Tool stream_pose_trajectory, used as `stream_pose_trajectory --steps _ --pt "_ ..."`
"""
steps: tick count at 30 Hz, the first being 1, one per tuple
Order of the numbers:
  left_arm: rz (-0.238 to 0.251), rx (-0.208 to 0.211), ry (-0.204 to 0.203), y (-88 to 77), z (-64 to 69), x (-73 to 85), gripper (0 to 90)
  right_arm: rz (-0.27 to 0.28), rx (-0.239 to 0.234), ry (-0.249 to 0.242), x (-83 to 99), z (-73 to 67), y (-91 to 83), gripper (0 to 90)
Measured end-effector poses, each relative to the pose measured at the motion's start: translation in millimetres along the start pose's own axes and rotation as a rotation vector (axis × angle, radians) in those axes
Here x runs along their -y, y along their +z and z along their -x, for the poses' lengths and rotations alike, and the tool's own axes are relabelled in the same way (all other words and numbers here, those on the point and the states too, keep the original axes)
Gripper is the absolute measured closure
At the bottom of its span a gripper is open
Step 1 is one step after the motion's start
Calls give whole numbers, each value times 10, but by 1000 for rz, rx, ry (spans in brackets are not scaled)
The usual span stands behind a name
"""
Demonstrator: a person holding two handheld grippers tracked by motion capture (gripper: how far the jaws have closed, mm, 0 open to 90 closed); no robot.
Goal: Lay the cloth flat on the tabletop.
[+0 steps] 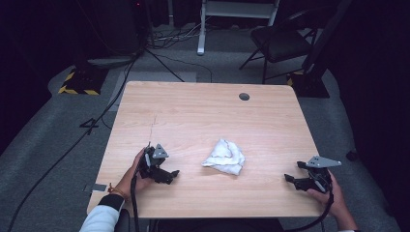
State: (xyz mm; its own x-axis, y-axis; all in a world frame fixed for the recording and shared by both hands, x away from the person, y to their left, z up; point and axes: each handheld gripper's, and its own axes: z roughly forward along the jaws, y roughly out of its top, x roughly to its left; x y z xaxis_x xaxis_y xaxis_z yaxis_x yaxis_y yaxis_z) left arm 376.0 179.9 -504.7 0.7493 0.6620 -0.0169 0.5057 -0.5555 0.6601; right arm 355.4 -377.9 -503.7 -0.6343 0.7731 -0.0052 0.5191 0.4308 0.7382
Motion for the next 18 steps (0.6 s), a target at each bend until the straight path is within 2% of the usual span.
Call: stream_pose_trajectory --steps 4,12,15,16,17,18 --pt "0 11 15 42 67 -47 2 1 0 -2 1 0 -2 180" --pt "-2 62 74 103 116 -120 2 -6 -12 -14 -12 6 4 180" --pt "-34 68 84 145 163 -219 17 -17 -15 -18 -37 7 13 189" --pt "-43 66 81 164 185 -263 28 -20 -6 -28 -55 0 15 213" --pt "-52 72 89 176 213 -305 97 -25 12 -48 -97 -32 21 266" --pt "-43 88 112 188 242 -340 170 -33 10 -56 -134 -53 31 271"
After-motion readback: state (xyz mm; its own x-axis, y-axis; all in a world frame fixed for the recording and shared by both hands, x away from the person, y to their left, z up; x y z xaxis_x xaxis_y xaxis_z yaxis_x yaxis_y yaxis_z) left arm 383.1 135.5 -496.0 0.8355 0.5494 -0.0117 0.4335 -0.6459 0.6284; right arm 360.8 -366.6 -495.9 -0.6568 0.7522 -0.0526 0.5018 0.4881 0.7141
